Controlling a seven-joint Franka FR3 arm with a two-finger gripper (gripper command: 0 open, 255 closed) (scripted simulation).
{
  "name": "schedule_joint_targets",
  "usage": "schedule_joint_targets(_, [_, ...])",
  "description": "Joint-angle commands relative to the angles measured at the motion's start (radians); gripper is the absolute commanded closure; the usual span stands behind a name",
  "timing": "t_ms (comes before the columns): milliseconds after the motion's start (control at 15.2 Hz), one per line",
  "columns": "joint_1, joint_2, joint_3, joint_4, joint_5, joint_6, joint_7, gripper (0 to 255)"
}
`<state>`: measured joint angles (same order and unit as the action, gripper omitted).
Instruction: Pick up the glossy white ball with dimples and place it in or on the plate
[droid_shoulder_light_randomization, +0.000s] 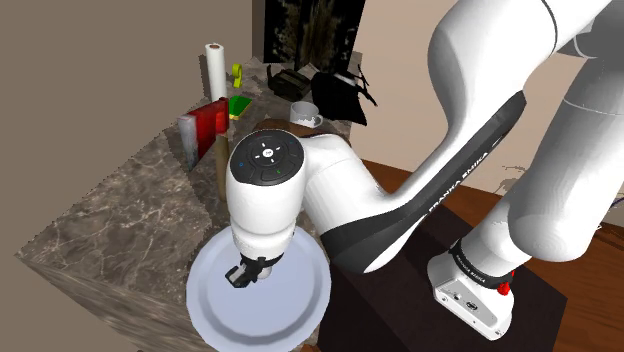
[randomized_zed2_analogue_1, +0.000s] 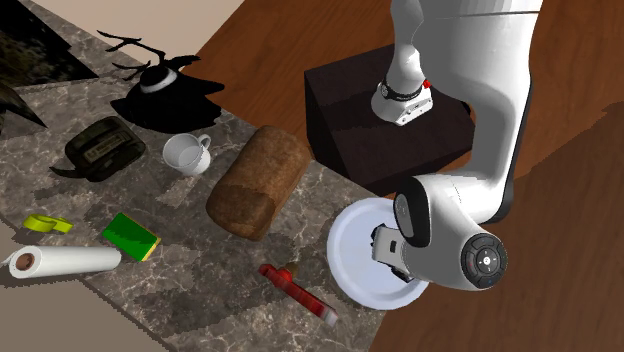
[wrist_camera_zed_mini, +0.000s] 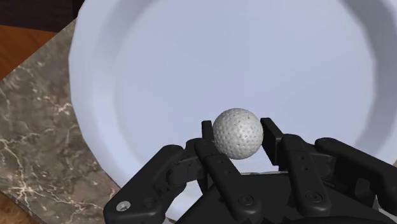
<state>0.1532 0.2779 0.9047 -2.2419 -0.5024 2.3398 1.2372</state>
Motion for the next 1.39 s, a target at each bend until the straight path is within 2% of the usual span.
schedule_joint_targets(0, [0.0, 0.0, 0.0, 0.0, -0.001, 0.0, 0.001, 255])
schedule_joint_targets(132, [0.0, 0.0, 0.0, 0.0, 0.0, 0.0, 0.0, 255])
schedule_joint_targets(198, [0.0, 0.0, 0.0, 0.0, 0.0, 0.0, 0.0, 0])
schedule_joint_targets(528, [0.0, 0.0, 0.0, 0.0, 0.0, 0.0, 0.0, 0])
schedule_joint_targets(792, [-0.061, -0.122, 0.083, 0.024, 0.156, -0.081, -0.104, 0])
schedule_joint_targets(1320, [-0.06, -0.122, 0.082, 0.024, 0.156, -0.081, -0.104, 0])
